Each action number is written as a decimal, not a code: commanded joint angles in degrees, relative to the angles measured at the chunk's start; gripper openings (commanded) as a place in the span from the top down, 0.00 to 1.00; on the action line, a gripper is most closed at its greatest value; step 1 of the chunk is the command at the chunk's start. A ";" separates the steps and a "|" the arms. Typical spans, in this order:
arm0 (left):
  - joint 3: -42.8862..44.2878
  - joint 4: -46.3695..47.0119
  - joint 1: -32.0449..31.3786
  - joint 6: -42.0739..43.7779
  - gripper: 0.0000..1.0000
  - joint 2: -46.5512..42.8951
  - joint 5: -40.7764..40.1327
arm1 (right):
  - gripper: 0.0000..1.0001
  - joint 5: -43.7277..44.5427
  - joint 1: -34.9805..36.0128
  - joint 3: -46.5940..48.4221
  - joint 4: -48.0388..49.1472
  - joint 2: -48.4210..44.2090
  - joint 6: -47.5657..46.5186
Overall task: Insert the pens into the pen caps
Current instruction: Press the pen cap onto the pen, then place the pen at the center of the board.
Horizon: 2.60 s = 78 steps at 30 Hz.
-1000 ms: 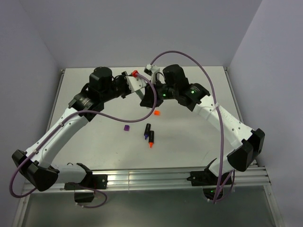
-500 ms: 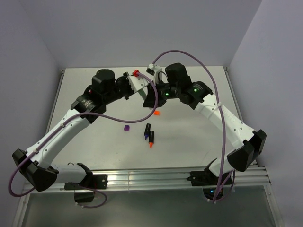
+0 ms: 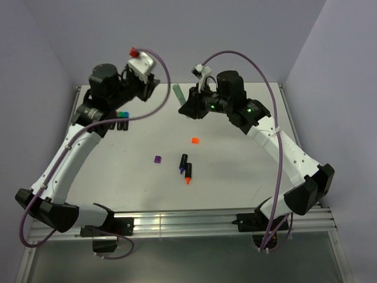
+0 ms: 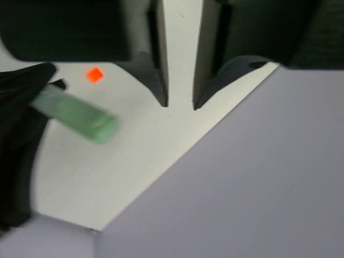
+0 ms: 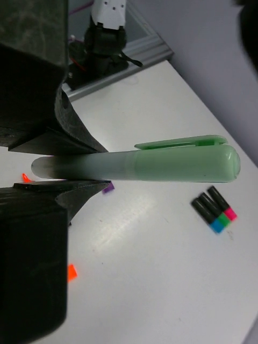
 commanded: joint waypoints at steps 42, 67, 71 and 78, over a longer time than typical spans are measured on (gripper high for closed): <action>-7.30 20.04 -0.41 -62.46 0.47 1.78 4.35 | 1.00 17.51 3.56 3.74 11.52 2.12 9.19; -8.44 14.77 4.51 -57.28 1.00 -0.15 1.44 | 0.26 19.87 3.56 1.89 10.38 0.81 7.26; -7.04 8.54 9.59 -48.34 1.00 -1.47 0.56 | 0.18 19.35 2.68 0.40 9.59 -0.33 5.85; 0.77 -14.35 22.08 -25.75 1.00 5.36 3.46 | 0.05 11.90 -1.54 -3.47 7.39 -3.15 3.74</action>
